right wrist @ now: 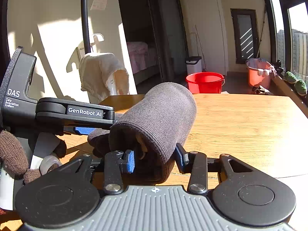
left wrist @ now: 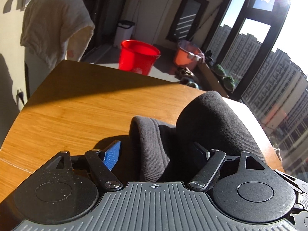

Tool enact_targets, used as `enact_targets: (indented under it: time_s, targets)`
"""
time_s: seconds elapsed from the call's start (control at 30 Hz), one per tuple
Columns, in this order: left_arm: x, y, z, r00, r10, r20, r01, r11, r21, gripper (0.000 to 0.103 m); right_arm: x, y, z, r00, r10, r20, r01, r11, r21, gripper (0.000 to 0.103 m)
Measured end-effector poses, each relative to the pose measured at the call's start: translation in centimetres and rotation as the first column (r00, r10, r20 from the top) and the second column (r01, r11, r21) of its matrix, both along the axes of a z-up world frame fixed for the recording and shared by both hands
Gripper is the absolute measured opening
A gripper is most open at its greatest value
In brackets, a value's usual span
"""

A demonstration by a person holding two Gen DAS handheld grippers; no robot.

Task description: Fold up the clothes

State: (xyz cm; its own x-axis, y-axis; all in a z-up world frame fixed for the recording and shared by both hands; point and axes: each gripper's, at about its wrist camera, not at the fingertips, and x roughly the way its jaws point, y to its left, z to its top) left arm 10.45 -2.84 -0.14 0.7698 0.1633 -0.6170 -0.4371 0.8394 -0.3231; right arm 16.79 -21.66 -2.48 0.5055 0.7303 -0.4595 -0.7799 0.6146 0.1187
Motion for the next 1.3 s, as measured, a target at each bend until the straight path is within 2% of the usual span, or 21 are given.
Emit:
enact_targets:
  time_s: [0.07, 0.1, 0.17, 0.23, 0.3, 0.37, 0.43, 0.57, 0.6, 0.63, 0.67, 0.73, 0.8, 0.83, 0.97, 1.13, 1.2, 1.23, 1.27, 1.3]
  targets:
    - [-0.1, 0.3, 0.7, 1.0, 0.009, 0.024, -0.009, 1.0, 0.003, 0.082, -0.4, 0.1, 0.6, 0.984, 0.001, 0.176, 0.019, 0.994, -0.109, 0.019]
    - [-0.2, 0.4, 1.2, 0.999, 0.014, 0.038, -0.014, 1.0, 0.004, 0.082, -0.8, 0.7, 0.9, 0.952, 0.035, 0.304, 0.027, 0.981, -0.195, 0.019]
    - [-0.1, 0.6, 2.1, 0.998, 0.011, 0.067, -0.011, 1.0, -0.006, 0.083, -2.0, 1.9, 0.8, 0.868, 0.147, 0.474, 0.033, 0.936, -0.35, 0.015]
    - [0.1, 0.3, 3.0, 0.996, -0.008, 0.09, 0.009, 1.0, -0.01, 0.087, -2.9, 2.7, 0.1, 0.794, 0.257, 0.551, 0.034, 0.887, -0.461, 0.012]
    - [0.9, -0.9, 3.9, 0.994, -0.046, 0.102, 0.046, 0.999, 0.002, 0.09, -3.7, 3.4, -0.6, 0.738, 0.336, 0.586, 0.034, 0.848, -0.529, 0.012]
    - [2.0, -2.1, 4.3, 0.993, -0.083, 0.086, 0.08, 0.996, 0.038, 0.091, -4.1, 4.2, -1.1, 0.713, 0.37, 0.595, 0.036, 0.828, -0.559, 0.012]
    - [3.0, -2.9, 4.1, 0.995, -0.092, 0.047, 0.089, 0.993, 0.075, 0.089, -3.9, 4.6, -0.9, 0.743, 0.333, 0.58, 0.032, 0.848, -0.529, 0.012]
    - [3.6, -2.2, 2.0, 0.997, -0.072, -0.01, 0.073, 0.997, 0.037, 0.075, -3.0, 4.2, -0.1, 0.834, 0.236, 0.498, -0.001, 0.904, -0.427, 0.015]
    - [3.7, -2.0, 1.4, 0.997, -0.067, -0.026, 0.068, 0.997, 0.03, 0.067, -2.9, 4.0, 0.1, 0.849, 0.217, 0.482, -0.007, 0.916, -0.401, 0.018]
    - [3.7, -1.7, 0.8, 0.997, -0.062, -0.042, 0.063, 0.998, 0.022, 0.065, -2.8, 3.8, 0.4, 0.864, 0.196, 0.464, -0.015, 0.931, -0.364, 0.03]
    - [3.6, -1.4, 0.1, 0.997, -0.056, -0.048, 0.056, 0.998, 0.003, 0.065, -2.7, 3.7, 0.8, 0.879, 0.175, 0.443, -0.025, 0.946, -0.324, 0.055]
    - [3.4, -0.8, -1.2, 0.997, -0.043, -0.058, 0.041, 0.998, -0.037, 0.065, -2.6, 3.7, 1.3, 0.911, 0.134, 0.39, -0.042, 0.971, -0.235, 0.083]
    - [2.9, -0.4, -1.4, 0.999, -0.04, -0.037, 0.037, 0.997, -0.06, 0.065, -2.2, 4.2, 1.3, 0.936, 0.087, 0.342, -0.017, 0.979, -0.204, 0.084]
    - [2.7, -0.2, -1.5, 0.999, -0.038, -0.027, 0.036, 0.997, -0.071, 0.065, -1.8, 4.4, 0.9, 0.942, 0.039, 0.334, 0.031, 0.979, -0.2, 0.086]
    - [1.3, 0.1, -0.6, 1.0, -0.031, 0.001, 0.031, 0.998, -0.046, 0.065, 0.0, 4.0, -0.3, 0.94, -0.138, 0.313, 0.196, 0.967, -0.163, 0.087]
    - [-0.4, 1.2, 0.2, 0.999, 0.002, 0.045, 0.001, 0.998, -0.055, 0.064, 3.0, 1.3, -0.7, 0.951, -0.242, 0.19, 0.269, 0.954, -0.134, 0.087]
    - [-0.3, 1.0, 0.1, 0.999, -0.016, 0.051, 0.019, 0.998, -0.065, 0.058, 4.2, -0.2, -0.8, 0.954, -0.276, 0.117, 0.288, 0.952, -0.107, 0.086]
    - [-0.1, 0.7, 0.1, 0.998, -0.032, 0.051, 0.036, 0.997, -0.066, 0.057, 4.7, -0.9, -0.9, 0.954, -0.284, 0.094, 0.292, 0.952, -0.095, 0.079]
    - [0.2, 0.2, 0.0, 0.998, -0.05, 0.046, 0.053, 0.997, -0.064, 0.054, 5.0, -1.5, -0.9, 0.954, -0.287, 0.083, 0.294, 0.952, -0.087, 0.062]
    - [0.6, -0.2, -0.1, 0.997, -0.059, 0.042, 0.062, 0.996, -0.064, 0.053, 4.8, -1.9, -0.9, 0.955, -0.278, 0.106, 0.288, 0.953, -0.095, 0.059]
